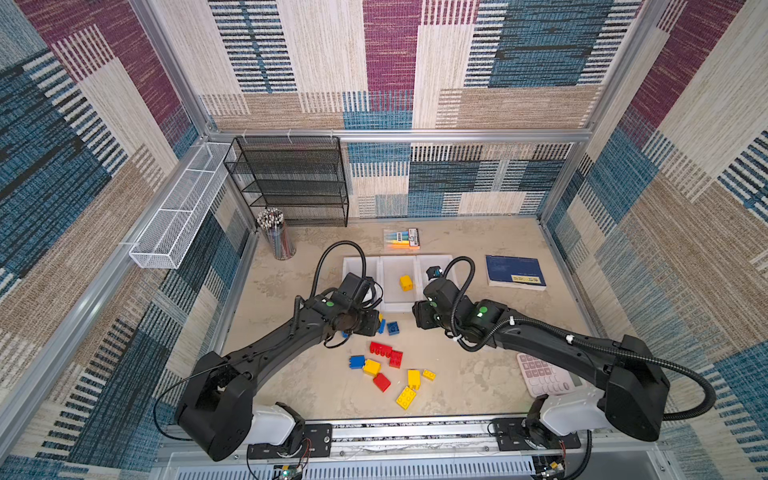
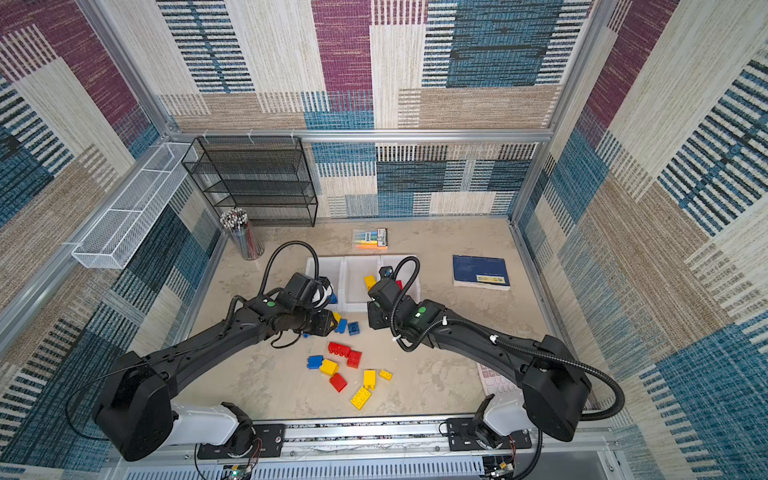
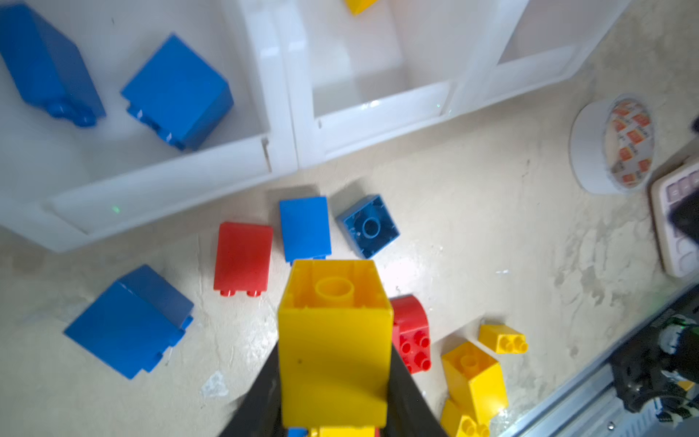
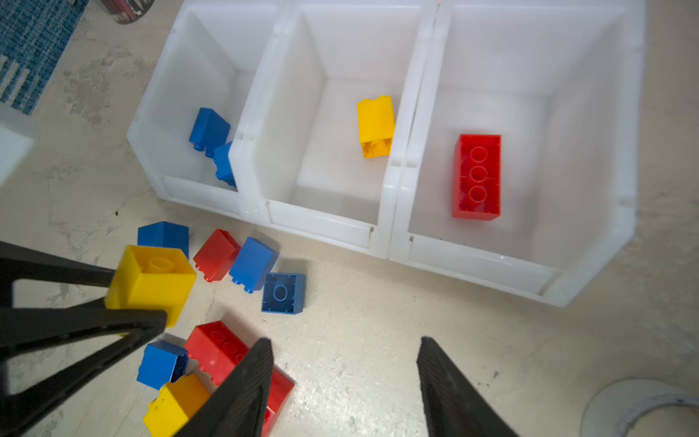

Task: Sort the legos into containers by color
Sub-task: 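Carry the yellow brick into the middle compartment and open left gripper, then withdraw the left gripper while the right gripper grasps a red 2x4 brick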

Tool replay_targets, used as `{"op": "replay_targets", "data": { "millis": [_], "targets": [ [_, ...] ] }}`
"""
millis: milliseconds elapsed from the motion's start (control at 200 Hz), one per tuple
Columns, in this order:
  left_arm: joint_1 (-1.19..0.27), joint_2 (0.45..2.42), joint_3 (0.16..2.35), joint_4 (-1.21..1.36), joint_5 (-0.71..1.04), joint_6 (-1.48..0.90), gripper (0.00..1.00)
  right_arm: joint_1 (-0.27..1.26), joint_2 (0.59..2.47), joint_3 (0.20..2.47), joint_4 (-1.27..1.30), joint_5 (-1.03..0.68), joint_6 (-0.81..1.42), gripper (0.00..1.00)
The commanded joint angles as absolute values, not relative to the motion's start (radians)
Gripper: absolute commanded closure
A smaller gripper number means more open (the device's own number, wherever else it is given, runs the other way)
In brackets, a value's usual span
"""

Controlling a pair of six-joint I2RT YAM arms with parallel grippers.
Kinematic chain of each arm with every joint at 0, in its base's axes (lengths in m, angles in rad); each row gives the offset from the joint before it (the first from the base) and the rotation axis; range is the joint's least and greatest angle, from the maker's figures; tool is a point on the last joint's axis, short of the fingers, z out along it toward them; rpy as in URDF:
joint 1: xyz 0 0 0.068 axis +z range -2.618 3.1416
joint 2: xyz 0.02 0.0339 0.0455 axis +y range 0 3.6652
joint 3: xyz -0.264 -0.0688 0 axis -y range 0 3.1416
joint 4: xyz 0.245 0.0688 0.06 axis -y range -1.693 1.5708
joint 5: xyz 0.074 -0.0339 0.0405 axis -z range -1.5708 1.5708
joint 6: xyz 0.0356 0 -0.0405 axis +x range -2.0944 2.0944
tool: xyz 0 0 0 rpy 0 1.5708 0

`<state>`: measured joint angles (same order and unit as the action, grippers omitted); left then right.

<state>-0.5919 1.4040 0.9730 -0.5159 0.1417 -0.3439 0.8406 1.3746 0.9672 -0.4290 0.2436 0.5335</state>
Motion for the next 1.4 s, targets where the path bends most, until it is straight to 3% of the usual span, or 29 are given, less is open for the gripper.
{"op": "replay_targets", "data": {
  "millis": [0,361,466,556,666,791,917,1397],
  "targets": [
    [-0.595,1.485,1.066,-0.500,0.167,-0.308,0.78,0.824,1.324,0.945,-0.437,0.277,0.549,0.36],
    [-0.592,1.925,1.540,-0.651,0.091,-0.153,0.74,0.814,1.211,0.875,-0.493,0.302,0.592,0.37],
    [-0.592,1.990,1.596,-0.672,0.069,-0.161,0.62,0.815,1.197,0.868,-0.499,0.301,0.600,0.36],
    [-0.593,1.999,1.603,-0.665,0.062,-0.173,0.50,0.814,1.197,0.873,-0.508,0.308,0.598,0.29],
    [-0.592,1.980,1.589,-0.651,0.061,-0.187,0.44,0.813,1.197,0.871,-0.512,0.309,0.598,0.28],
    [-0.592,1.910,1.552,-0.650,0.091,-0.216,0.43,0.813,1.206,0.868,-0.507,0.305,0.595,0.28],
    [-0.595,1.725,1.380,-0.561,0.123,-0.254,0.43,0.813,1.242,0.867,-0.478,0.229,0.538,0.23],
    [-0.583,1.062,0.796,-0.560,-0.062,-0.479,0.37,0.980,1.641,1.073,-0.431,0.024,0.282,0.25]
  ]
}}
